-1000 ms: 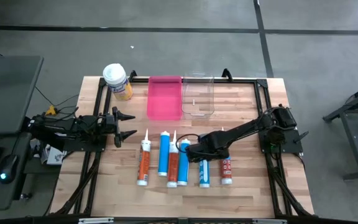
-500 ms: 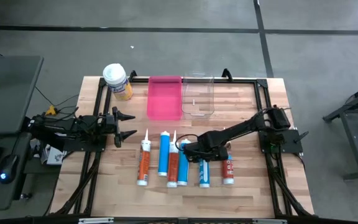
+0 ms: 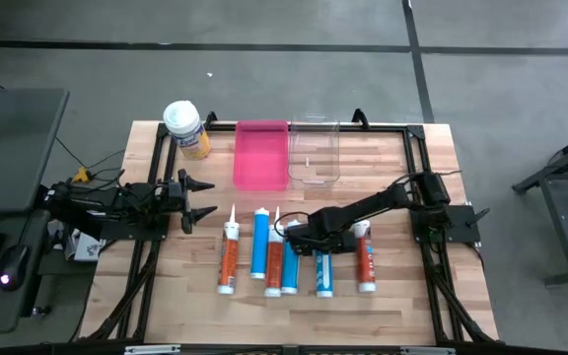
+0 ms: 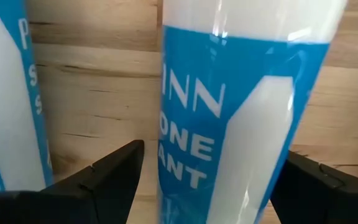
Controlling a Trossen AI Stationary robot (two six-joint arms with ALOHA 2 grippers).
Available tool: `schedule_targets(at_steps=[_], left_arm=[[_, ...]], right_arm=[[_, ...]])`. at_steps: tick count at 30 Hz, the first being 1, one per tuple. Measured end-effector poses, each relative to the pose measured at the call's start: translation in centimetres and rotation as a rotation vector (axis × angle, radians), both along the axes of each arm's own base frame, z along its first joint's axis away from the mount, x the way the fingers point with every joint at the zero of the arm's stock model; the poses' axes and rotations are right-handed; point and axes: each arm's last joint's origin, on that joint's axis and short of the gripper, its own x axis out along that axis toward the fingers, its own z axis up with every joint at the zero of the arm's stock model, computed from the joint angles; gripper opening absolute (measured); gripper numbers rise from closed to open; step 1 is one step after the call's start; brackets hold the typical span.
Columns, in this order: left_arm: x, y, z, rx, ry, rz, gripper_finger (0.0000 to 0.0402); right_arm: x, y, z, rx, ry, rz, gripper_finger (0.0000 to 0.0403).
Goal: Sort silicone sealant tubes
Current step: Put the blue silicone sealant into the pink bin
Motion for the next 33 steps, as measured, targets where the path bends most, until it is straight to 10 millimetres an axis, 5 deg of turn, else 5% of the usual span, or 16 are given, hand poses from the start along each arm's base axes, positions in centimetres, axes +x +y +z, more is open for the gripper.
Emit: schedule_targets(at_steps=[6, 14, 33], left_arm=[[0.0, 0.0, 0.0, 0.000, 0.000, 0.000, 0.0319], [0.0, 0.0, 0.0, 0.000, 0.000, 0.000, 0.0319], [0.0, 0.0, 0.0, 0.000, 0.000, 0.000, 0.0319]], right_arm=[[0.1, 0.0, -0.2, -0.005, 0.002, -0.001, 0.0288], [-0.1, -0.1, -0.3, -0.016, 0.015, 0.000, 0.0210], [-0.5, -0.9, 2.0, -0.084, -0.060, 0.098, 0.0209]])
